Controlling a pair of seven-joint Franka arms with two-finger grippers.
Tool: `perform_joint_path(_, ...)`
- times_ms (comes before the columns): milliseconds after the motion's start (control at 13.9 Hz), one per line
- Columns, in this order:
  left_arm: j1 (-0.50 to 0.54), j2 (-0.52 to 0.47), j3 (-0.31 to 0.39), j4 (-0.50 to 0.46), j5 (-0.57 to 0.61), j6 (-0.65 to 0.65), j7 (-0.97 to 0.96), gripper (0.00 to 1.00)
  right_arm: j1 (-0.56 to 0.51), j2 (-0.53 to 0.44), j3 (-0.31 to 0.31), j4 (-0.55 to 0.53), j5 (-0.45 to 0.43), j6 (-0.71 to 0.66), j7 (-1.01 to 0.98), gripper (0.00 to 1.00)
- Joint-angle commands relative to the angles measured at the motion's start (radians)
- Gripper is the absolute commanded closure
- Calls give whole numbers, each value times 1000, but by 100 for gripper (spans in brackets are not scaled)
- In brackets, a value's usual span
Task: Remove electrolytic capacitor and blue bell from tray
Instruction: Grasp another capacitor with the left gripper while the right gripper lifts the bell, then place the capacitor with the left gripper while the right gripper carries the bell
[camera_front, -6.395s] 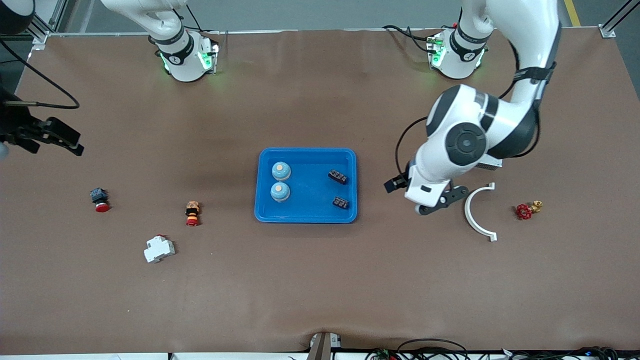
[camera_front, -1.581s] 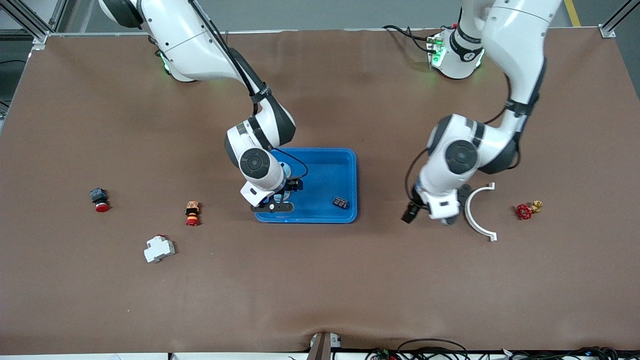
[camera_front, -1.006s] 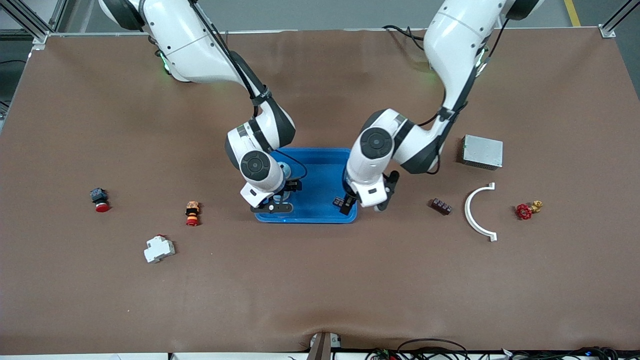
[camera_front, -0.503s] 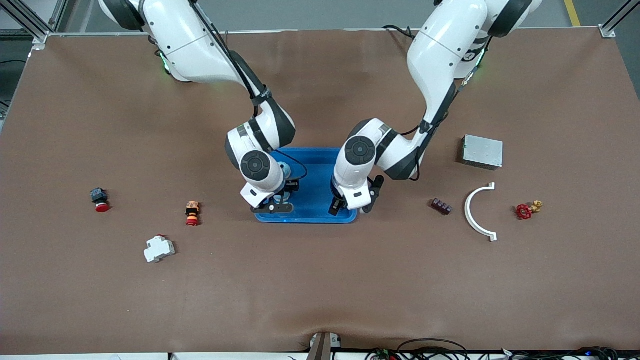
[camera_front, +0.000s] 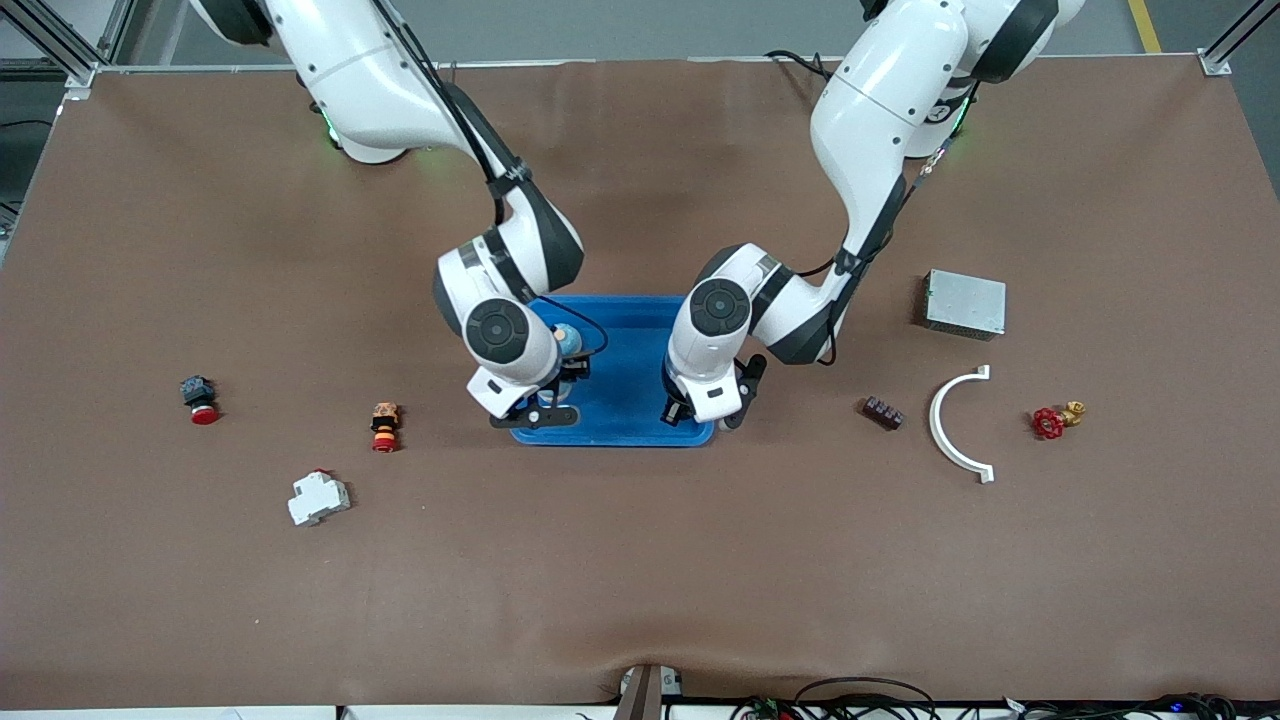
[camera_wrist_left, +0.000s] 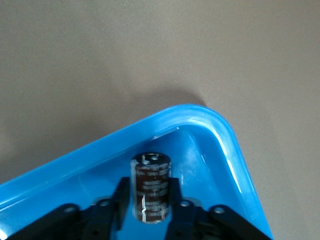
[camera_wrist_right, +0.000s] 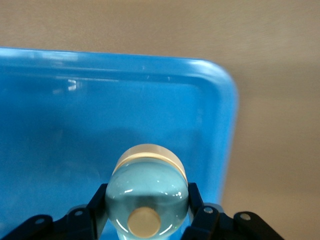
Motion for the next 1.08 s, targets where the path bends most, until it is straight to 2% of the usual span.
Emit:
perform_joint_path(0, -2, -12, 9, 16, 24, -4, -15, 100, -105, -103, 9, -23, -4, -93, -194, 83)
perform_joint_path(216, 17, -77, 12, 19, 25, -63, -10, 100, -246, -154, 9, -26, -13, -167, -490, 82)
perform_joint_path(431, 57, -172, 9, 9, 25, -170, 51, 100, -381, -171, 9, -69, -48, -168, -751, 82)
perform_joint_path(647, 135, -271, 9, -54, 25, -304, 221, 100, -455, -229, -7, -199, -71, -54, -928, 82)
perform_joint_path(790, 193, -334, 12, -137, 25, -313, 351, 100, -493, -281, -7, -315, -85, 69, -994, 82)
perform_joint_path(1006, 316, -379, 12, -226, 27, -313, 561, 100, -516, -319, -10, -443, -111, 224, -1034, 82)
